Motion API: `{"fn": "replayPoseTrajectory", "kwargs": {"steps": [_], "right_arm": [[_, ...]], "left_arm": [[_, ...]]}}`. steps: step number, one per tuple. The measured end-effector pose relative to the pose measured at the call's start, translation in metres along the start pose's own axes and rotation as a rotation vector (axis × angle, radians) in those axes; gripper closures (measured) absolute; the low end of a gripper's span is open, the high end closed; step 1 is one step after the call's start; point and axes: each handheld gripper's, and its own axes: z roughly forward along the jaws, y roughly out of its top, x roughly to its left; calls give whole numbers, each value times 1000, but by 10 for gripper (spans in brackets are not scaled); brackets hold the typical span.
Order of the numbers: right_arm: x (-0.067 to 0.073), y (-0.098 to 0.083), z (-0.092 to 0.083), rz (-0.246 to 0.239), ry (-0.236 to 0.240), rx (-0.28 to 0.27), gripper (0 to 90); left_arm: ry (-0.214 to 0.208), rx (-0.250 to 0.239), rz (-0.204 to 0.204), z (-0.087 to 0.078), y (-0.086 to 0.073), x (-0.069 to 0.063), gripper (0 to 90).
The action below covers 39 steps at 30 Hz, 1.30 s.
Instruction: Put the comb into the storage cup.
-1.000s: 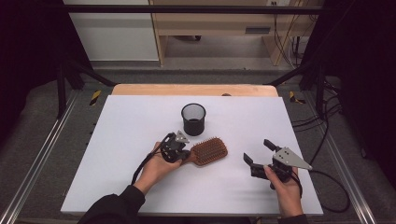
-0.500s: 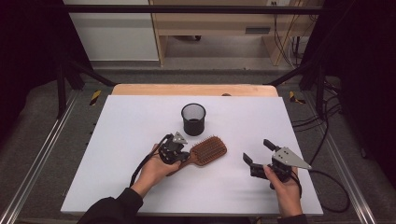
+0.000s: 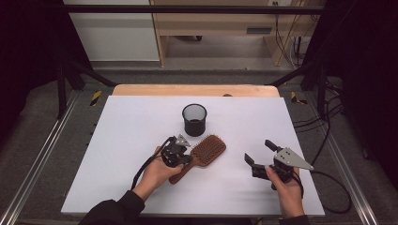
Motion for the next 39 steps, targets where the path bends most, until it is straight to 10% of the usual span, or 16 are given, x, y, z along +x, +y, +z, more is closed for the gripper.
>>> {"fn": "replayPoseTrajectory", "kwargs": {"steps": [13,29,39], "right_arm": [[0,0,0,1,1,1,59],[1,0,1,-2,4,6,54],[2,-1,2,-4,10,20,52]], "left_arm": [[6,-20,-2,-16,4,-9,854],[89,-28,-28,-9,8,-26,157],[63,12,-2,-1,7,-31,70]]}}
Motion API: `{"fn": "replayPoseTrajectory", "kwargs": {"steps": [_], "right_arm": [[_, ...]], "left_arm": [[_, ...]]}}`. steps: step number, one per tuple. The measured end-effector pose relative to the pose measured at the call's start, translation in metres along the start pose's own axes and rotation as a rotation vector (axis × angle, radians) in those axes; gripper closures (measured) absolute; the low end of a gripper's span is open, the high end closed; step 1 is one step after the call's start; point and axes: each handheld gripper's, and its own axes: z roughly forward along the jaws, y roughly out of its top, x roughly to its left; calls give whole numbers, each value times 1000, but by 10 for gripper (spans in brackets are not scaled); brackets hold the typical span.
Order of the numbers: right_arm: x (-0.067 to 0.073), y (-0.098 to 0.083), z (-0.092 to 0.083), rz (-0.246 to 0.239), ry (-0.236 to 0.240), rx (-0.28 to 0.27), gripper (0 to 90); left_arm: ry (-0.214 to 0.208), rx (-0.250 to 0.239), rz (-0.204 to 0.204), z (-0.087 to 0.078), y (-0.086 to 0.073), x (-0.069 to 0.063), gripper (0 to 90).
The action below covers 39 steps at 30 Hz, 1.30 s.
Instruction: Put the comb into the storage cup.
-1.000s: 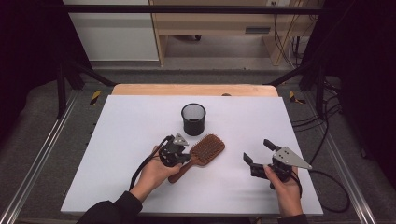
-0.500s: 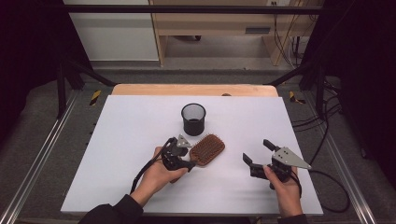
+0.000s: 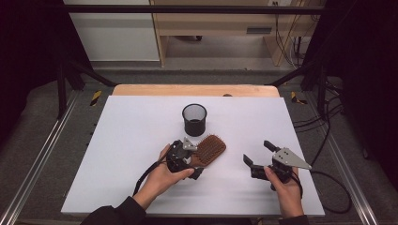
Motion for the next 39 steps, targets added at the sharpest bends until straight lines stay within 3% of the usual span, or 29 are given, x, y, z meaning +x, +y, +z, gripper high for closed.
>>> {"fn": "replayPoseTrajectory", "kwargs": {"steps": [10,25,35,39], "right_arm": [[0,0,0,-1,0,1,51],[0,0,0,0,1,4,51],[1,0,1,1,3,10,51],[1,0,1,1,4,9,51]], "left_arm": [[-12,69,11,9,-2,-1,69],[-19,79,13,7,-1,3,119],[-35,89,-8,6,1,10,336],[-35,98,-13,7,1,12,379]]}}
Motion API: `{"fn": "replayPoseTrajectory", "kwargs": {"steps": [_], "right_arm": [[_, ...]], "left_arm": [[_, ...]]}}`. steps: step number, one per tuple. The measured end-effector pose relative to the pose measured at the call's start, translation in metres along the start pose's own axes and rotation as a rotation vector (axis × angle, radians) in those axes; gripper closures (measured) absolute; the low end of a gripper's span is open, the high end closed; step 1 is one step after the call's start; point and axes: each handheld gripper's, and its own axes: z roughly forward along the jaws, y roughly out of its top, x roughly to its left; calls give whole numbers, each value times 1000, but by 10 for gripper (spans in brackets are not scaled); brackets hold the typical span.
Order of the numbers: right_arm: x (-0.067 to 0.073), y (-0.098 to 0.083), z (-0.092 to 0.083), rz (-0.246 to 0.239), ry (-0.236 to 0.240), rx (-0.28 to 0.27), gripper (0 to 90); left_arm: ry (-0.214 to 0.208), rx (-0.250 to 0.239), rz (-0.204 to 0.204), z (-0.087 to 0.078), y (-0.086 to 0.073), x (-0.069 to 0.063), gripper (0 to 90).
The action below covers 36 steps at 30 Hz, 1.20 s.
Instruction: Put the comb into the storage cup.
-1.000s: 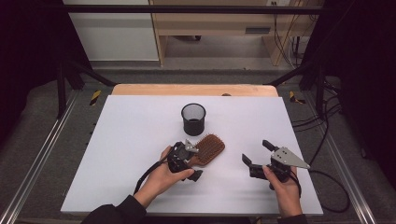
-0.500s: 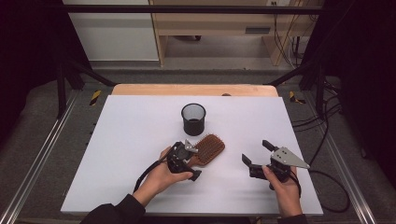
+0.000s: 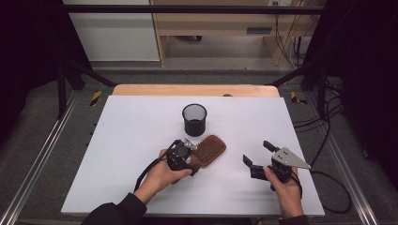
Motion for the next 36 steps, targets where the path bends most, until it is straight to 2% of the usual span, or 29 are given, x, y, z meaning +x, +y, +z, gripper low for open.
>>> {"fn": "replayPoseTrajectory", "kwargs": {"steps": [6,8,19,22,28,36], "right_arm": [[0,0,1,-1,2,3,51],[0,0,1,-2,4,4,51],[1,-1,2,-7,5,10,51],[1,-1,2,-7,4,10,50],[1,-1,2,-8,1,13,46],[1,-1,3,-9,-1,11,46]], "left_arm": [[-12,19,-13,0,0,5,499],[-23,27,-8,1,0,5,524],[-18,68,3,3,3,4,622],[-17,86,22,3,4,5,635],[26,128,73,6,9,-2,642],[25,144,93,6,12,-1,690]]}}
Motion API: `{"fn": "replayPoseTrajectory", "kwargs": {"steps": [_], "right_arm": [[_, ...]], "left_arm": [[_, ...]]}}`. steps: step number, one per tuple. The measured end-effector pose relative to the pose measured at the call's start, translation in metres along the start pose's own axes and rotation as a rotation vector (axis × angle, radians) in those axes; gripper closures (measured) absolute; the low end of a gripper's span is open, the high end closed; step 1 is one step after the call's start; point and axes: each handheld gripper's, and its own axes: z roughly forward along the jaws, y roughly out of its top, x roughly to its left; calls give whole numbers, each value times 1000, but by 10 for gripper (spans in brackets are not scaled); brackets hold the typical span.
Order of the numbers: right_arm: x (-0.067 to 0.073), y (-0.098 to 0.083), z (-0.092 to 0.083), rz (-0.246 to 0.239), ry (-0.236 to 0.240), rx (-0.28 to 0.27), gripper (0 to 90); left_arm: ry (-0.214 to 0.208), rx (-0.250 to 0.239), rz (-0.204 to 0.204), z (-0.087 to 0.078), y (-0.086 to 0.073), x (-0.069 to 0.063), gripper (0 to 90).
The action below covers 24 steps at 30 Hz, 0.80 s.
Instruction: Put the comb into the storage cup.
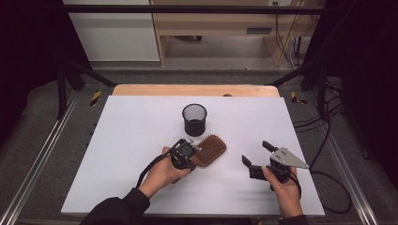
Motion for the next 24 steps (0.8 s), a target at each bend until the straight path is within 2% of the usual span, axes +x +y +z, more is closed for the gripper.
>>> {"fn": "replayPoseTrajectory", "kwargs": {"steps": [6,10,16,20,24], "right_arm": [[0,0,0,0,2,-1,46],[1,0,0,-3,5,1,46],[0,0,0,0,2,0,46],[0,0,-1,1,3,-3,46],[0,0,-1,1,5,-2,46]], "left_arm": [[-3,-2,8,0,0,1,725],[4,-37,7,0,-5,0,726],[33,-77,41,-1,-10,-5,728],[41,-102,42,-1,-12,-5,728],[41,-148,31,-5,-15,-4,728]]}}
